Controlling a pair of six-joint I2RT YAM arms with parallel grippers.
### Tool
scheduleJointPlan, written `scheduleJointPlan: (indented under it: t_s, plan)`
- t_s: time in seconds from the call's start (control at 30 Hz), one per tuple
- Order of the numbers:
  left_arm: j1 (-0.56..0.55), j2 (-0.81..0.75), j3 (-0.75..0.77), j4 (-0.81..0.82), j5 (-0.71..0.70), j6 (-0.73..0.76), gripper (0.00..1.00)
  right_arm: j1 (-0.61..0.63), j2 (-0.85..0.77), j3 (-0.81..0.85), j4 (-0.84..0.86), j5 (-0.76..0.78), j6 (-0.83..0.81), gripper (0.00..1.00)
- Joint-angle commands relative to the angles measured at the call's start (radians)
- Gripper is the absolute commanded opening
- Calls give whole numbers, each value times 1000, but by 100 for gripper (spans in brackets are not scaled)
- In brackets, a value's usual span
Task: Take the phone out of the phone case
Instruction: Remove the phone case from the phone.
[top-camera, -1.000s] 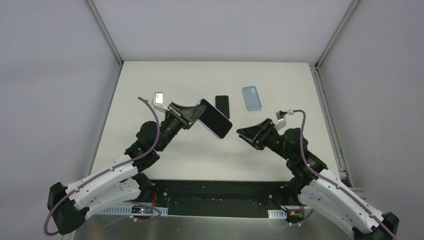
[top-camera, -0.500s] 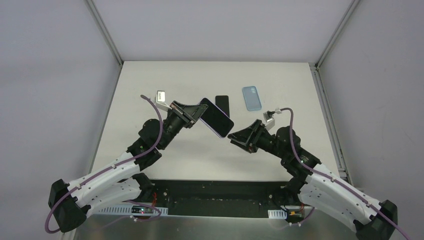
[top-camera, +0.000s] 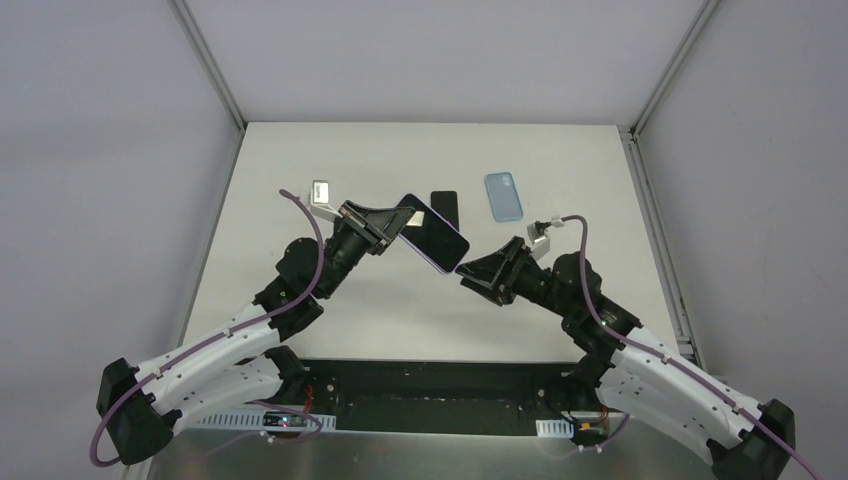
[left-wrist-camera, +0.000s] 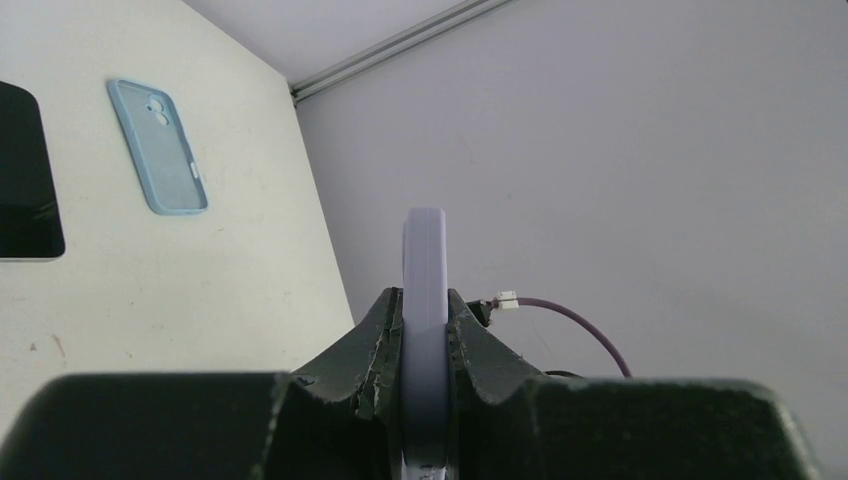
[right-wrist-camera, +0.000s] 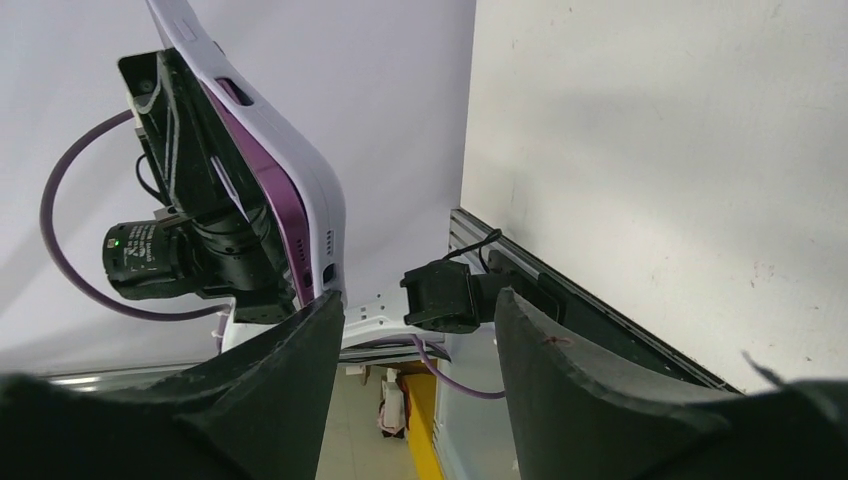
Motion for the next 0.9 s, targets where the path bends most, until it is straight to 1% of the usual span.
scheduleJointPlan:
  t_s: [0.0,0.6,0.87]
  plan:
    - [-7,-25,44,104,3,-24,0,11,-43,19,66,11,5,61]
    - [-7,-35,49,104,6,-20,0,17,-78,18,24,12,-27,62]
    - [-7,-27,63,104,22,-24,0,16,-47,40,21,28,-18,56]
